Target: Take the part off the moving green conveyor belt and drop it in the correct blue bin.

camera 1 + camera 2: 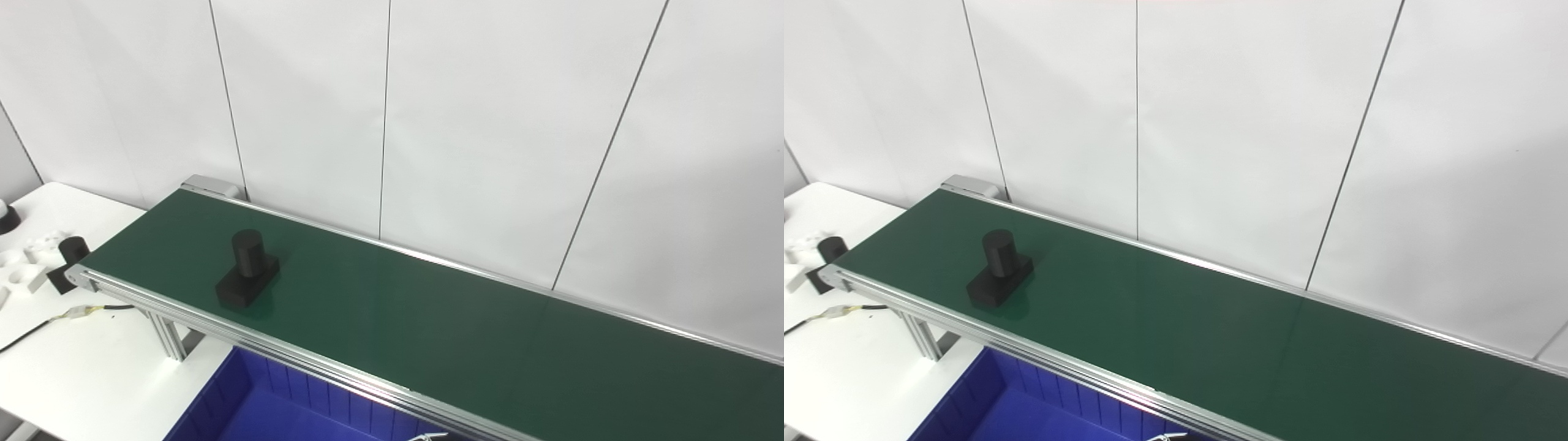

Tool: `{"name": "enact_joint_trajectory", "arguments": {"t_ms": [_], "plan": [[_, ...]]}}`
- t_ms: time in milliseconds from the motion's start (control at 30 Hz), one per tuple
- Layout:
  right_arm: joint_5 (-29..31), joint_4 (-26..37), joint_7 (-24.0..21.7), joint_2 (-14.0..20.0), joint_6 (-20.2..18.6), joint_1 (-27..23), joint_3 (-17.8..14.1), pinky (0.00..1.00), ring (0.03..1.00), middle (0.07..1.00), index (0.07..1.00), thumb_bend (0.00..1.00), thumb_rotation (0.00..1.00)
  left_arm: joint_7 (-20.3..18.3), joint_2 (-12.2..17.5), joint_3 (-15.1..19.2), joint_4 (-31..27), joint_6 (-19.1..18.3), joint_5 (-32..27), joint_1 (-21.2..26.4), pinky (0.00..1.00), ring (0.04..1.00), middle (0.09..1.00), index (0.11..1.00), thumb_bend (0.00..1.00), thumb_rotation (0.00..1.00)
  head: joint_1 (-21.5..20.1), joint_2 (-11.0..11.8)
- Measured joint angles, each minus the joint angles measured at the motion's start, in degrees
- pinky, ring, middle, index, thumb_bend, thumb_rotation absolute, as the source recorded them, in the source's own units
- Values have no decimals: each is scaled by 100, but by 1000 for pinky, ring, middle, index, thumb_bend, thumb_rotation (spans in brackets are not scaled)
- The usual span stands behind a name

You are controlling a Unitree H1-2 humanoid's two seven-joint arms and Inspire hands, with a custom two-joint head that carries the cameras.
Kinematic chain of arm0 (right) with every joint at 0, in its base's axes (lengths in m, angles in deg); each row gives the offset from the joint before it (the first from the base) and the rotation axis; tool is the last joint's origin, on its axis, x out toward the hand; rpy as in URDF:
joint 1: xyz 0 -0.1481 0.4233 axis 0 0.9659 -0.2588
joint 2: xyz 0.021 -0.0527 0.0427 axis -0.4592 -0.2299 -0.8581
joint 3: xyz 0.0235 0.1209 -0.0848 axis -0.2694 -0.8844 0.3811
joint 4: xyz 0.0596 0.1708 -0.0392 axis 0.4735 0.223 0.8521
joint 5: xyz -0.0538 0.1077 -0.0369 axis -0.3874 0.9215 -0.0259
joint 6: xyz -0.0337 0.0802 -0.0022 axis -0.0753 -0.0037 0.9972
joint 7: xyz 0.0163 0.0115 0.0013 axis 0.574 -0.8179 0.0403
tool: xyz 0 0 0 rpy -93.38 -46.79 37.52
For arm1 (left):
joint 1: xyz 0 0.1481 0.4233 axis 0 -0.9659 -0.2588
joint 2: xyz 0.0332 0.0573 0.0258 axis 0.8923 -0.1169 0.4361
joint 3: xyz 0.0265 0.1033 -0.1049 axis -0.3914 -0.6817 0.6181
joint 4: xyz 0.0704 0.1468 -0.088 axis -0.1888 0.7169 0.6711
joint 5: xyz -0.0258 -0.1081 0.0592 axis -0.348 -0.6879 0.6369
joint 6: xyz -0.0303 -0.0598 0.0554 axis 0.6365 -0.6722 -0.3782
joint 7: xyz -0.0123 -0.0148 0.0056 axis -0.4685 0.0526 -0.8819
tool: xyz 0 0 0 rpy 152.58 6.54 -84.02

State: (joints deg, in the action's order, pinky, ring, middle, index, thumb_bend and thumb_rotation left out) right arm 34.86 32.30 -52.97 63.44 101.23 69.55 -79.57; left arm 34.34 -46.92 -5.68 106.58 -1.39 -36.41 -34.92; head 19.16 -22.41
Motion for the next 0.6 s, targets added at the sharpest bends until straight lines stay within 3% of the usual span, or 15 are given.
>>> {"name": "enact_joint_trajectory", "arguments": {"t_ms": [200,600], "plan": [[-10,162,64,-3,0,19,-31,740,786,780,824,735,337,0,-13,13,0,0,-1,0,717,763,780,794,1000,151,-9,9],[0,1181,118,-85,9,251,-78,709,778,768,822,723,350,1,-15,31,19,2,1,8,718,769,780,795,1000,160,-79,-9]]}}
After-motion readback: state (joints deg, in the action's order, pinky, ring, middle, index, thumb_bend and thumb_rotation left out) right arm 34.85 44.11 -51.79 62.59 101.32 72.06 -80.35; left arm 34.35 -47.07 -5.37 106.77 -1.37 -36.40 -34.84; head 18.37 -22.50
